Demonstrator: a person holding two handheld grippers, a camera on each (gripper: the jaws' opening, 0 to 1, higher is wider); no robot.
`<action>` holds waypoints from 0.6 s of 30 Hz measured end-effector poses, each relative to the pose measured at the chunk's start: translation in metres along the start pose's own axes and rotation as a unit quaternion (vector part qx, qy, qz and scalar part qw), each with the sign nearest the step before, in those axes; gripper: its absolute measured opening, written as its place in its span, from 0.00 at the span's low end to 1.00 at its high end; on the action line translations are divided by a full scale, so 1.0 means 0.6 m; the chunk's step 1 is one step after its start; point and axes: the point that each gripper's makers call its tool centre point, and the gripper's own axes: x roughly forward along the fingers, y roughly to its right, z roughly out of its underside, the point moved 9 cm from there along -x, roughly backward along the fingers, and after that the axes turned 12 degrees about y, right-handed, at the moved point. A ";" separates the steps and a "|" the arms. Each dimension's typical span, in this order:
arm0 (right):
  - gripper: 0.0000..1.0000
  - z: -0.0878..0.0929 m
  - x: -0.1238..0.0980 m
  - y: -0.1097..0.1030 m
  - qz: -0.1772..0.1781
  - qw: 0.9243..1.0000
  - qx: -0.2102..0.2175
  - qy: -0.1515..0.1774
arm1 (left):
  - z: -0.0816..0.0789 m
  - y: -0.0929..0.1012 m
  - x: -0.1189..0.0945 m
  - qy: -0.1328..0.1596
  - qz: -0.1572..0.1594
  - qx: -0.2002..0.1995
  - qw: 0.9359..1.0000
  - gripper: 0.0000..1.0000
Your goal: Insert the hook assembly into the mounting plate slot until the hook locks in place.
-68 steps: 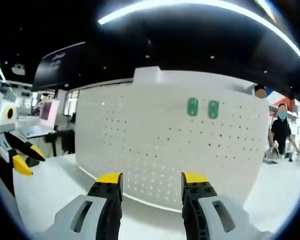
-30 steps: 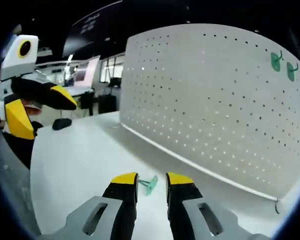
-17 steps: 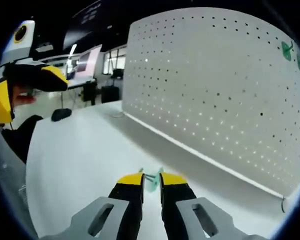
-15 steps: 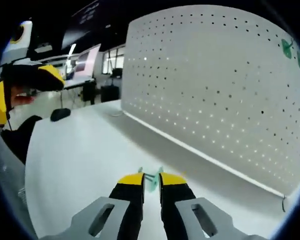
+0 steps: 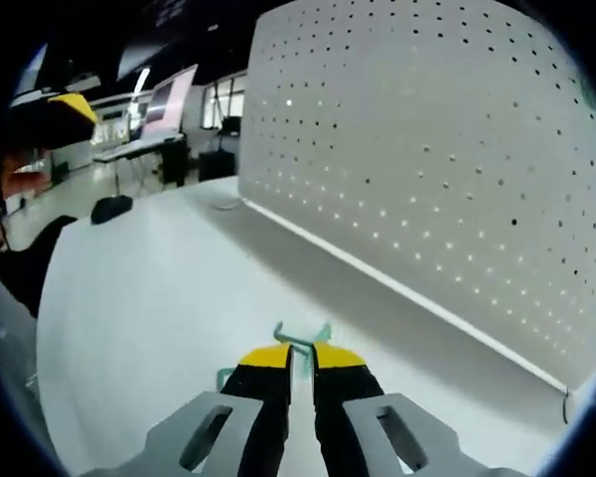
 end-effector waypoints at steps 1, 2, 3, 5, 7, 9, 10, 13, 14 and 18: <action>0.06 0.000 0.002 0.002 0.001 1.000 0.001 -0.002 | 0.000 0.000 0.000 -0.001 0.001 0.000 1.000 0.39; 0.06 0.000 0.002 0.003 0.002 1.000 0.002 -0.002 | 0.000 0.001 0.000 -0.001 0.001 0.001 1.000 0.39; 0.06 -0.002 0.003 0.004 0.004 1.000 0.002 0.000 | 0.000 0.001 0.001 -0.001 0.003 0.001 1.000 0.39; 0.06 -0.007 0.008 0.008 0.005 1.000 0.000 -0.002 | -0.001 0.001 0.001 0.000 0.003 0.001 1.000 0.39; 0.05 -0.010 0.014 0.012 0.008 1.000 0.001 -0.006 | 0.000 0.001 0.001 0.000 0.004 0.000 1.000 0.39; 0.05 -0.012 0.019 0.014 0.010 1.000 0.001 -0.008 | -0.001 0.001 0.001 0.001 0.004 0.000 1.000 0.39; 0.05 -0.011 0.023 0.014 0.011 1.000 0.000 -0.015 | -0.001 0.001 0.001 0.002 0.004 -0.001 1.000 0.39; 0.03 -0.011 0.031 0.016 0.012 1.000 -0.008 -0.023 | -0.001 0.000 0.001 0.004 0.004 -0.002 1.000 0.39; 0.02 -0.014 0.033 0.017 0.012 1.000 -0.008 -0.022 | -0.001 0.000 0.001 0.004 0.005 -0.002 1.000 0.39; 0.02 -0.020 0.041 0.022 0.018 0.999 -0.002 -0.034 | 0.000 0.001 0.001 0.004 0.007 -0.003 1.000 0.39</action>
